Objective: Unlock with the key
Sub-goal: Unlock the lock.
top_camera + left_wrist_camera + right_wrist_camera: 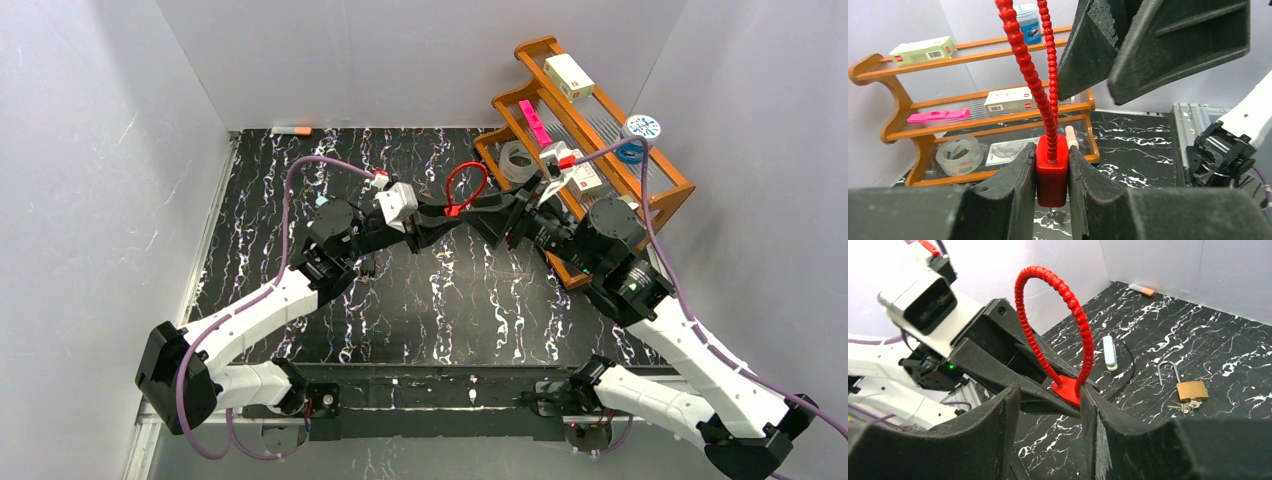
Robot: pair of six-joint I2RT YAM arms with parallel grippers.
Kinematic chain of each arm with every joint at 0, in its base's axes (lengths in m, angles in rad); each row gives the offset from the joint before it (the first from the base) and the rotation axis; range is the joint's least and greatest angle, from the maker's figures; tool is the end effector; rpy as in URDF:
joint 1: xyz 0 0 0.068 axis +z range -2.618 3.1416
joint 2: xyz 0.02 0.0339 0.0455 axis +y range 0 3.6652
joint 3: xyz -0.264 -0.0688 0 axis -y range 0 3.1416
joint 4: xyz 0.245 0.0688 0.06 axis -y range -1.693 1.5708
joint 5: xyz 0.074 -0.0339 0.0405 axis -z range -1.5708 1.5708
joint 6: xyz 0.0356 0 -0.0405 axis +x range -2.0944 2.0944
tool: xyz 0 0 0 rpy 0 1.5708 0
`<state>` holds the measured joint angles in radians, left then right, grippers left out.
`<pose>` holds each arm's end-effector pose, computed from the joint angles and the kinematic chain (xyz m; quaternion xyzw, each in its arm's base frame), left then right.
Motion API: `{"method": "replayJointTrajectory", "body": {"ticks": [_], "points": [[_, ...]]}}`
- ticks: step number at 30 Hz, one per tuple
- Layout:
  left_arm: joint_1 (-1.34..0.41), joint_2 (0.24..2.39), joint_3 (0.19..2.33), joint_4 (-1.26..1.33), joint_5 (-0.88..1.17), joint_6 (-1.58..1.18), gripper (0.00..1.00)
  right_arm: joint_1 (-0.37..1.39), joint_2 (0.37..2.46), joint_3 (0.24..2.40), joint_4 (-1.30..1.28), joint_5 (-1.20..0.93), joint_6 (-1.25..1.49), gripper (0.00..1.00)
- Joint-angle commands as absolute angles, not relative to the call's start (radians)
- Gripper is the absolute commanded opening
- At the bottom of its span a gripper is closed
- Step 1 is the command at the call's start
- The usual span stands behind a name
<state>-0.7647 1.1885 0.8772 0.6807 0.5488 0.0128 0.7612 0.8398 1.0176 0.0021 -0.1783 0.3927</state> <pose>0.1823 -0.2006 0.3782 0.4131 0.4188 -0.4340 0.6824 0.1271 0.1298 0.4319 -0.1841 0.6149 0.4649 0.6098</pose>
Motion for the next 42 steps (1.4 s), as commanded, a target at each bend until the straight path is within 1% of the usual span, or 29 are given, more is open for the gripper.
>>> {"method": "replayJointTrajectory", "body": {"ticks": [1,3,4,6,7,8,9,10,11,13,16,17,23,30,32,35,38,40,41,42], "points": [[-0.763,1.169,0.878,0.727,0.509,0.062,0.00,0.761,0.872,1.079,0.071,-0.125,0.415,0.51],[-0.763,1.163,0.874,0.724,0.486,0.064,0.00,0.762,0.889,1.087,0.082,-0.127,0.421,0.43],[-0.763,1.158,0.872,0.721,0.468,0.067,0.00,0.762,0.897,1.092,0.077,-0.133,0.422,0.41],[-0.762,1.152,0.865,0.718,0.427,0.079,0.00,0.761,0.900,1.098,0.057,-0.133,0.422,0.42],[-0.763,1.147,0.862,0.717,0.400,0.084,0.00,0.760,0.889,1.090,0.054,-0.129,0.422,0.50],[-0.762,1.143,0.859,0.716,0.387,0.094,0.00,0.762,0.870,1.077,0.054,-0.120,0.422,0.60],[-0.762,1.140,0.855,0.717,0.375,0.102,0.00,0.762,0.848,1.060,0.055,-0.103,0.422,0.68],[-0.762,1.137,0.852,0.716,0.365,0.109,0.00,0.762,0.823,1.044,0.058,-0.093,0.421,0.71],[-0.763,1.135,0.849,0.716,0.359,0.120,0.00,0.762,0.802,1.030,0.055,-0.088,0.420,0.72],[-0.762,1.134,0.845,0.716,0.344,0.143,0.00,0.762,0.773,1.014,0.041,-0.100,0.419,0.69],[-0.762,1.139,0.844,0.716,0.348,0.167,0.00,0.762,0.773,1.013,0.049,-0.165,0.411,0.57],[-0.762,1.143,0.845,0.716,0.352,0.169,0.00,0.762,0.782,1.012,0.070,-0.190,0.412,0.56],[-0.762,1.146,0.848,0.719,0.378,0.170,0.00,0.762,0.901,1.070,0.120,-0.211,0.402,0.63],[-0.762,1.150,0.842,0.717,0.404,0.179,0.00,0.762,0.996,1.095,0.167,-0.206,0.368,0.63],[-0.762,1.150,0.842,0.716,0.405,0.179,0.00,0.762,1.011,1.090,0.189,-0.197,0.358,0.61],[-0.762,1.145,0.842,0.710,0.404,0.173,0.00,0.762,1.029,1.079,0.224,-0.188,0.338,0.50],[-0.762,1.139,0.842,0.703,0.403,0.166,0.00,0.761,1.040,1.077,0.236,-0.141,0.316,0.43],[-0.762,1.135,0.841,0.695,0.408,0.164,0.00,0.762,1.043,1.065,0.264,-0.127,0.305,0.40],[-0.762,1.136,0.843,0.692,0.405,0.156,0.00,0.761,1.045,1.061,0.278,-0.126,0.298,0.36],[-0.762,1.137,0.846,0.687,0.401,0.149,0.00,0.762,1.052,1.063,0.286,-0.127,0.289,0.28]]}}
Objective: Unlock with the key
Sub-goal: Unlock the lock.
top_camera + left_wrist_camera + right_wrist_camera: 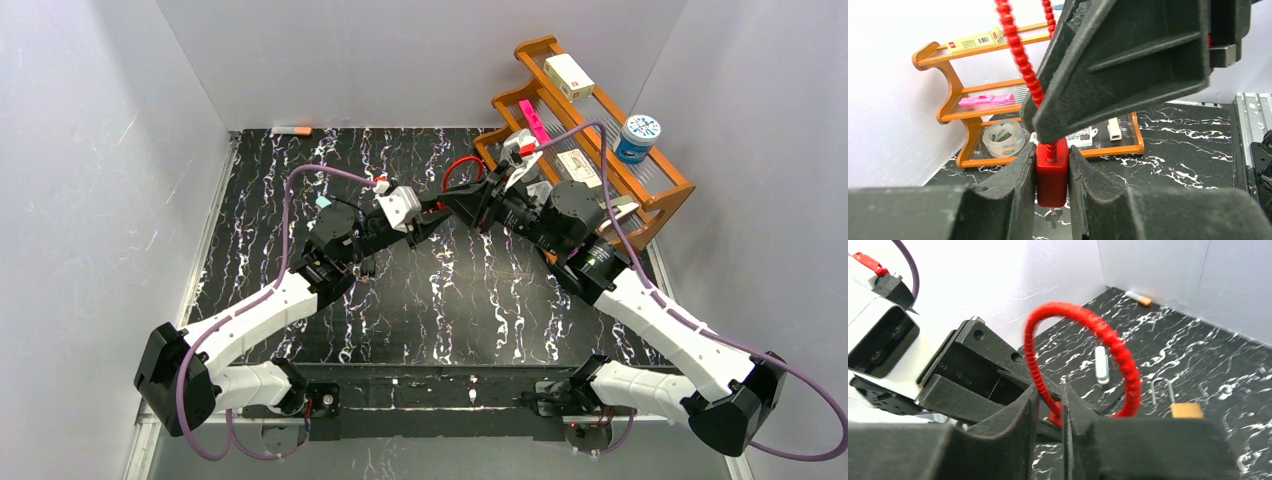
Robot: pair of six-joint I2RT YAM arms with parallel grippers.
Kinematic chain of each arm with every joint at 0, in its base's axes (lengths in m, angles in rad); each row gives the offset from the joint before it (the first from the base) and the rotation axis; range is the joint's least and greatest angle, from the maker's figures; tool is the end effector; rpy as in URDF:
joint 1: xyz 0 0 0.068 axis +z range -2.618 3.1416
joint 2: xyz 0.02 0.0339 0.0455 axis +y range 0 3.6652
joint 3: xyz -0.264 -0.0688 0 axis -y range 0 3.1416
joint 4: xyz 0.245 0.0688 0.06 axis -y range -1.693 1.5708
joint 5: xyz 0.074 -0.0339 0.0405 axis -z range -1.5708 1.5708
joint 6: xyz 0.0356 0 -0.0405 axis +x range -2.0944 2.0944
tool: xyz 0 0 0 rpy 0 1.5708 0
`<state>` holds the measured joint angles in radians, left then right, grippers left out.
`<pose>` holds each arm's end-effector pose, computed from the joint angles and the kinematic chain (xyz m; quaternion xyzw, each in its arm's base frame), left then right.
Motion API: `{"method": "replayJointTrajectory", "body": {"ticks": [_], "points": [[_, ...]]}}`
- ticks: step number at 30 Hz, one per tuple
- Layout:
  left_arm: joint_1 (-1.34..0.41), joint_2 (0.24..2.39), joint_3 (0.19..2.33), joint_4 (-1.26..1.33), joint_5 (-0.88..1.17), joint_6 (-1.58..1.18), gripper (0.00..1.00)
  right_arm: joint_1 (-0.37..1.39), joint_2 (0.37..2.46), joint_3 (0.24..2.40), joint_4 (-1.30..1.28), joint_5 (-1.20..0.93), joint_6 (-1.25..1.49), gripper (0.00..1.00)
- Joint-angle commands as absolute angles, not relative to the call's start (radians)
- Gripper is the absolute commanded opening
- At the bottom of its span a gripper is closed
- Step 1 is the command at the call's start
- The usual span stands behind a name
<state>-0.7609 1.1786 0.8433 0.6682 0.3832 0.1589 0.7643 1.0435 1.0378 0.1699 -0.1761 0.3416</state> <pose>0.1873 -0.1967 0.3685 0.3918 0.4415 -0.3426 0.7309 0.1690 0.1706 0.4181 -0.2007 0.6158 0.4474 0.6167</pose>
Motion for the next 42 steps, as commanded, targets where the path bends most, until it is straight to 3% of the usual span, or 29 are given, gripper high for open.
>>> {"method": "replayJointTrajectory", "body": {"ticks": [1,3,4,12,18,28,38,39,42], "points": [[-0.762,1.139,0.849,0.683,0.395,0.138,0.00,0.762,1.059,1.065,0.288,-0.135,0.283,0.18],[-0.762,1.149,0.872,0.652,0.375,0.101,0.00,0.762,1.067,1.063,0.295,-0.182,0.253,0.03],[-0.763,1.154,0.891,0.636,0.367,0.082,0.00,0.762,1.064,1.050,0.314,-0.206,0.232,0.01],[-0.762,1.179,0.960,0.527,0.302,0.007,0.00,0.761,0.922,0.817,0.573,-0.168,0.005,0.01],[-0.762,1.245,1.024,0.381,0.276,-0.022,0.00,0.761,0.874,0.817,0.649,-0.023,0.102,0.01],[-0.762,1.253,1.017,0.367,0.294,-0.052,0.00,0.762,0.919,0.937,0.425,0.178,0.380,0.01],[-0.760,1.253,0.984,0.320,0.176,-0.086,0.00,0.762,0.898,0.963,0.343,0.044,0.395,0.01],[-0.758,1.249,0.965,0.312,0.156,-0.090,0.00,0.761,0.890,0.970,0.322,0.050,0.414,0.03],[-0.757,1.223,0.885,0.315,0.123,-0.126,0.00,0.762,0.870,0.996,0.246,0.080,0.461,0.32]]}}
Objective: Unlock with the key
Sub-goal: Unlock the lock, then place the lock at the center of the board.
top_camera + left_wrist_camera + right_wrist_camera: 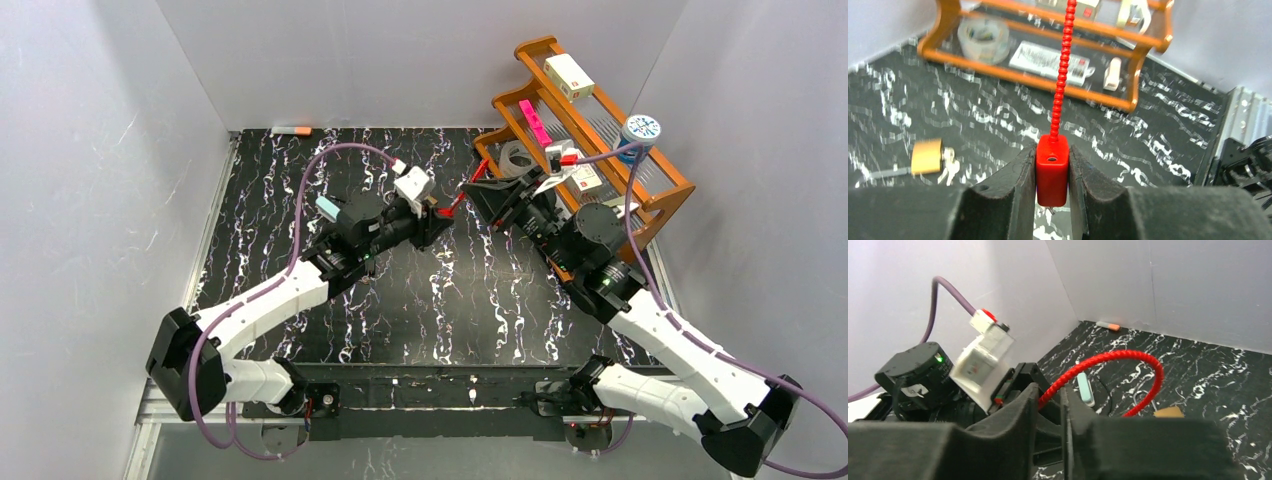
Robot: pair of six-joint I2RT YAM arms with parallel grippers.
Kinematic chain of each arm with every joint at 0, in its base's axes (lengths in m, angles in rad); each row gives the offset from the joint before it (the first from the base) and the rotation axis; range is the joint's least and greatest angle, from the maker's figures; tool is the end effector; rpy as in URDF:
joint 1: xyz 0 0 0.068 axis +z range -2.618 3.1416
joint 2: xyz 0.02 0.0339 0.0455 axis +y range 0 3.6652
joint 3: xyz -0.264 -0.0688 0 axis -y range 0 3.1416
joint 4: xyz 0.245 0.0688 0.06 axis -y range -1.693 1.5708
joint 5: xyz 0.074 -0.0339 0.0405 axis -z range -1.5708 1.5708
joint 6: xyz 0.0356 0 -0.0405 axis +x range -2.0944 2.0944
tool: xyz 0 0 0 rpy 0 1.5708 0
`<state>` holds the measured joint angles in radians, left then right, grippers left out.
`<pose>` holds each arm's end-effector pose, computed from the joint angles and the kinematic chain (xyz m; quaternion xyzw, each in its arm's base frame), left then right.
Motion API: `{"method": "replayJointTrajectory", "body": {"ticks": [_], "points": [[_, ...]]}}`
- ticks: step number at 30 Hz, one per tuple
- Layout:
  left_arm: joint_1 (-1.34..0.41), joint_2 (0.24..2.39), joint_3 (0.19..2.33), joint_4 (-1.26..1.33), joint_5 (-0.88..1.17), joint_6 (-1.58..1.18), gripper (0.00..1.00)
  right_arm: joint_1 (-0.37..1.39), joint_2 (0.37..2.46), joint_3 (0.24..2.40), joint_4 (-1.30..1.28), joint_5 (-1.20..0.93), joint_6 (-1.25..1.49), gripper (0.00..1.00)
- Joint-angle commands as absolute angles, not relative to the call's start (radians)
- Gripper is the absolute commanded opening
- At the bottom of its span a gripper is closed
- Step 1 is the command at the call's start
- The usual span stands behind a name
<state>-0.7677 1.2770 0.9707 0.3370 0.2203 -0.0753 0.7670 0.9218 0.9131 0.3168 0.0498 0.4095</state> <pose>0.2133 -0.2167 0.3529 0.3090 0.6241 -0.3618 0.6198 0.1527 0.1447 0.4149 -0.0851 0.5842 0.4356 0.6795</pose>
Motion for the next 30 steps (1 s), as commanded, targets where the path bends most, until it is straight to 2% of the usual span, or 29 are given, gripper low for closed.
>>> {"method": "replayJointTrajectory", "body": {"ticks": [1,4,8,15,22,27,30], "points": [[-0.756,1.208,0.854,0.318,0.123,-0.141,0.00,0.762,0.866,1.002,0.225,0.086,0.471,0.38],[-0.757,1.135,0.742,0.320,0.113,-0.184,0.00,0.762,0.861,1.024,0.184,0.096,0.503,0.59],[-0.756,1.027,0.622,0.304,0.081,-0.227,0.00,0.761,0.866,1.040,0.177,0.068,0.515,0.74],[-0.755,1.002,0.519,0.320,0.096,-0.366,0.00,0.762,0.852,1.032,0.179,0.082,0.544,0.78],[-0.756,1.172,0.528,0.410,0.177,-0.465,0.00,0.762,0.805,0.954,0.148,0.114,0.592,0.77],[-0.764,1.339,0.592,0.466,0.327,-0.427,0.00,0.762,0.773,0.896,0.138,0.138,0.623,0.77],[-0.783,1.434,0.633,0.470,0.321,-0.390,0.00,0.762,0.769,0.882,0.121,0.150,0.631,0.76]]}}
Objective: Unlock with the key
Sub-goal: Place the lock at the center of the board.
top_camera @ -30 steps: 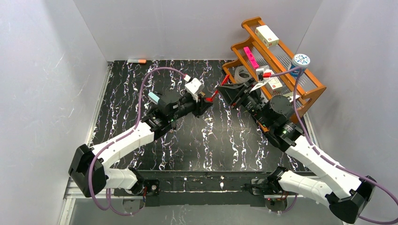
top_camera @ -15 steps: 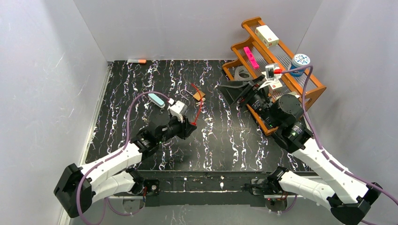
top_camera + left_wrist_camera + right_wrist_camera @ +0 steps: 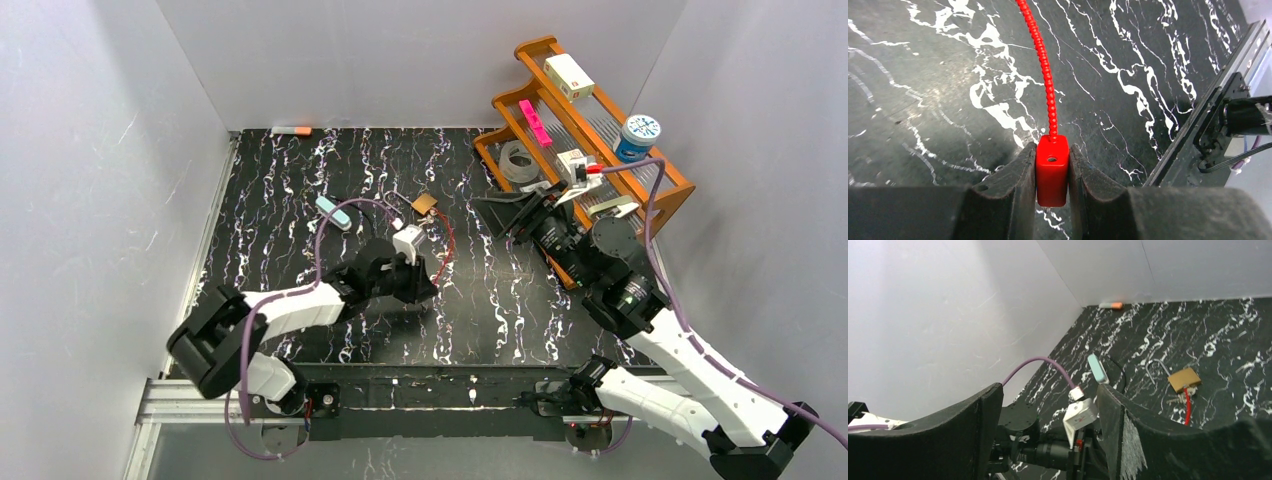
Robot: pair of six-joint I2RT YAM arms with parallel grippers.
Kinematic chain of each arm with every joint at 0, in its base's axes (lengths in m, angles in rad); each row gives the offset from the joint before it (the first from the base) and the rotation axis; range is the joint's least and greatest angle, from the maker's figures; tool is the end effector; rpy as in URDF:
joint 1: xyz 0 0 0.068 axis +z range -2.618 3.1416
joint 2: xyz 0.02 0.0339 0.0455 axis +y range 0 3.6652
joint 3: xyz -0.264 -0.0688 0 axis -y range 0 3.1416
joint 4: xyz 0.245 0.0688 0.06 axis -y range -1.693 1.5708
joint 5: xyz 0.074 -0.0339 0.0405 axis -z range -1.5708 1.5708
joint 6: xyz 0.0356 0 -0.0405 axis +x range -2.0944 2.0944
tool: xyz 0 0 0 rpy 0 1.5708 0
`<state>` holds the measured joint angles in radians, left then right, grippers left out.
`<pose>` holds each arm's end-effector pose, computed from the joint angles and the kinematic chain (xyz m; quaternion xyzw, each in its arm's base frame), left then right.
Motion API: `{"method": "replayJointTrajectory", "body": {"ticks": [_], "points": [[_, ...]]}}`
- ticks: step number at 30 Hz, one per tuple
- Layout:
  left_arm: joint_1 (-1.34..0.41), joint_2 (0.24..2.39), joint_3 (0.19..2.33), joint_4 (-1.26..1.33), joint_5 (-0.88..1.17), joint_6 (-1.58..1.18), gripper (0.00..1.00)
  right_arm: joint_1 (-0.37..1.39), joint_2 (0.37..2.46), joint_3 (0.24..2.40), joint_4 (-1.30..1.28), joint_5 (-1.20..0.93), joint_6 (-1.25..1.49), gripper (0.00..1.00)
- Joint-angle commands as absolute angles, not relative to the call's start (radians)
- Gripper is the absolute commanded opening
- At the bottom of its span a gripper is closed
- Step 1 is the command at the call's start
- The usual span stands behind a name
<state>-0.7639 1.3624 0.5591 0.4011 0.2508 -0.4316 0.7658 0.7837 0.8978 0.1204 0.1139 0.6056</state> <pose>0.1950 -0.1990 0.1947 0.2049 0.8047 -0.3942 0.3937 0.1296 0.1190 0.4128 -0.0050 0.6201 0.4690 0.6289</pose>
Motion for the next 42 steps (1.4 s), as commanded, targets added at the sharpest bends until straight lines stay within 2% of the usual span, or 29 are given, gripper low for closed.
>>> {"method": "replayJointTrajectory", "body": {"ticks": [1,8,12,18,21,22,23,27,32,42], "points": [[-0.786,1.462,0.645,0.480,0.323,-0.385,0.00,0.762,0.769,0.879,0.115,0.154,0.635,0.76],[-0.803,1.654,0.762,0.456,0.258,-0.406,0.01,0.762,0.770,0.883,0.045,0.174,0.643,0.76],[-0.804,1.762,0.860,0.368,0.225,-0.442,0.14,0.762,0.755,0.884,0.019,0.190,0.646,0.76],[-0.803,1.755,0.911,0.322,0.151,-0.451,0.52,0.762,0.721,0.889,-0.046,0.219,0.644,0.76],[-0.802,1.694,0.909,0.283,0.049,-0.455,0.61,0.762,0.718,0.934,-0.145,0.251,0.642,0.77],[-0.801,1.678,0.916,0.256,0.018,-0.464,0.86,0.762,0.728,0.968,-0.216,0.267,0.632,0.77],[-0.800,1.661,0.924,0.225,-0.024,-0.459,0.97,0.762,0.738,1.007,-0.290,0.285,0.621,0.77],[-0.800,1.574,0.956,0.086,-0.133,-0.450,0.98,0.762,0.751,1.113,-0.561,0.377,0.589,0.78],[-0.800,1.402,0.996,-0.164,-0.344,-0.478,0.98,0.762,0.672,1.176,-0.774,0.521,0.592,0.78],[-0.802,0.852,1.025,-0.487,-0.575,-0.367,0.98,0.762,0.574,1.318,-0.936,0.682,0.577,0.75]]}}
